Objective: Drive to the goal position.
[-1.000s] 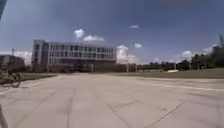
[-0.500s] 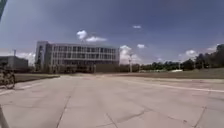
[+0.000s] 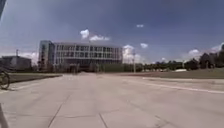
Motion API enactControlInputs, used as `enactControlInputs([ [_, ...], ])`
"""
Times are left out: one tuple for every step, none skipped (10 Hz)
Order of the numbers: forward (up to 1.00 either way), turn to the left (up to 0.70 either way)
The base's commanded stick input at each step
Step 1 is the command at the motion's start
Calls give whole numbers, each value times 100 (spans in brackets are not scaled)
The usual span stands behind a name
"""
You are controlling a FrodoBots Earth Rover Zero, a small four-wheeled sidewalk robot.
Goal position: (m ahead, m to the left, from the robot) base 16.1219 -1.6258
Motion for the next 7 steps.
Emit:
enactControlInputs([
  [85,10],
  [85,10],
  [85,10],
  [85,10],
  [85,10],
  [85,10],
  [85,10],
])
